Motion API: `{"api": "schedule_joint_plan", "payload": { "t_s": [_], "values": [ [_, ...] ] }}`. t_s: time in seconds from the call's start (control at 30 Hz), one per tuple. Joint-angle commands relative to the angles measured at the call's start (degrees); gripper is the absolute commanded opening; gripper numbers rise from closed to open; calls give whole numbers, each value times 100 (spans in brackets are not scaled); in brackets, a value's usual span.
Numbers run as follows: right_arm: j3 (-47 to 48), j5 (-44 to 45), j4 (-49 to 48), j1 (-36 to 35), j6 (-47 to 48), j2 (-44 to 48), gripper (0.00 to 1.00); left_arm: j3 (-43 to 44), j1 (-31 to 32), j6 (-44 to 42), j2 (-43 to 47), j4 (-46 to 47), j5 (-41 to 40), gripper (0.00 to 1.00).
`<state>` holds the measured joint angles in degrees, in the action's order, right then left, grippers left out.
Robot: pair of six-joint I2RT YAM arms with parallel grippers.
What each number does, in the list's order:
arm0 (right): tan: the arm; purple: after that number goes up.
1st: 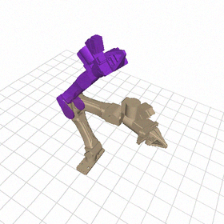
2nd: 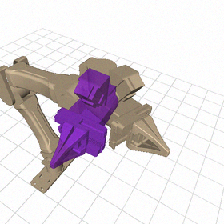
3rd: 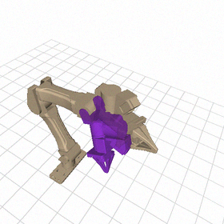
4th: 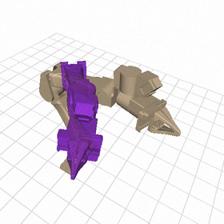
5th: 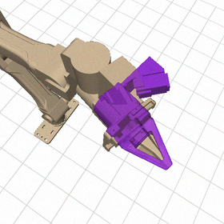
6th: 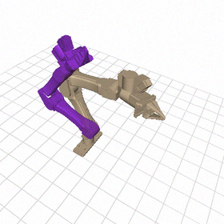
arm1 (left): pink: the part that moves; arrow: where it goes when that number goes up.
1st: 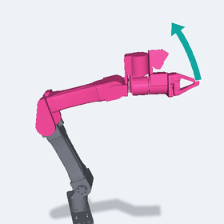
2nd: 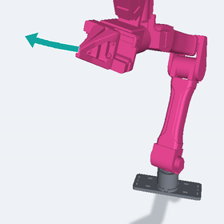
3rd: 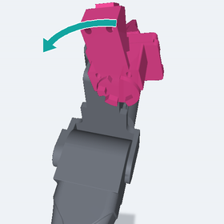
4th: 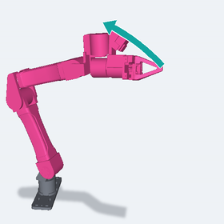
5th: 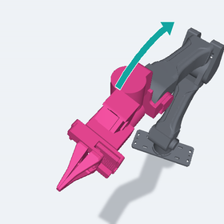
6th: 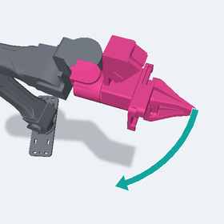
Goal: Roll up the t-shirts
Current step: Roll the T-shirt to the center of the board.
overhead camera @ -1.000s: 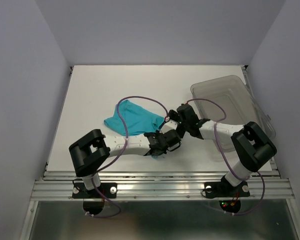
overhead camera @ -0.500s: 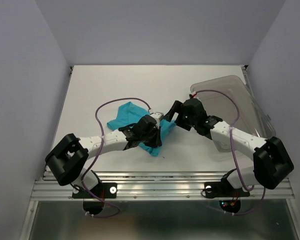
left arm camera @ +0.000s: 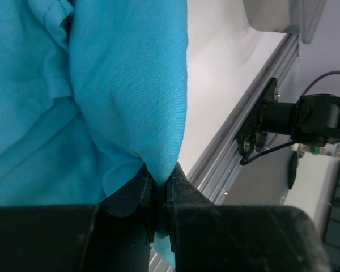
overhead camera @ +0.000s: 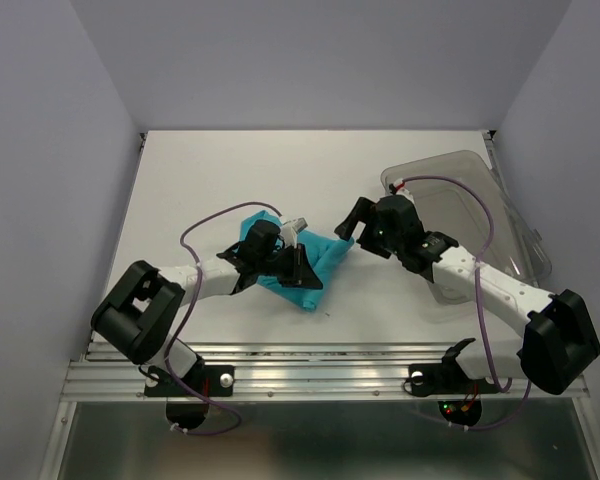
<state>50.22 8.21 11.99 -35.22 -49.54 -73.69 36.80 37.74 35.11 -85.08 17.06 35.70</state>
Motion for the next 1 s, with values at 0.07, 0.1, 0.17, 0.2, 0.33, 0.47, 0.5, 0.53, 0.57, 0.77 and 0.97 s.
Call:
{"api": "schedule_joint_plan", "payload": {
  "t_s": [0.07,0.1,0.17,0.2,0.33,0.47,0.5,0.53,0.57,0.77,0.97],
  "values": [
    [67,23,14,51,146,109,91,-111,-214,338,-325,850,1069,0],
    [85,-3,23,51,181,109,90,-163,-240,382,-377,921,1114,0],
    [76,-47,23,51,243,101,84,-199,-284,496,-509,1088,1219,0],
    [67,-73,23,51,313,92,80,-225,-328,523,-571,1141,1237,0],
    [-20,-249,14,51,489,-31,63,-243,-451,602,-677,1265,1308,0],
    [-135,-302,14,51,480,-224,37,-243,-530,602,-747,1282,1325,0],
    [-161,-328,-29,51,480,-320,27,-243,-539,611,-782,1282,1325,0],
    [-179,-346,-47,51,480,-382,23,-243,-548,611,-800,1282,1325,0],
    [-188,-416,-108,51,515,-444,19,-252,-557,619,-835,1282,1334,0],
    [-109,-959,-425,51,594,-1103,9,-261,-592,646,-817,1300,1273,0],
    [251,-1163,-689,-2,568,-1708,9,-226,-610,646,-800,1221,1211,21]
  ]
}}
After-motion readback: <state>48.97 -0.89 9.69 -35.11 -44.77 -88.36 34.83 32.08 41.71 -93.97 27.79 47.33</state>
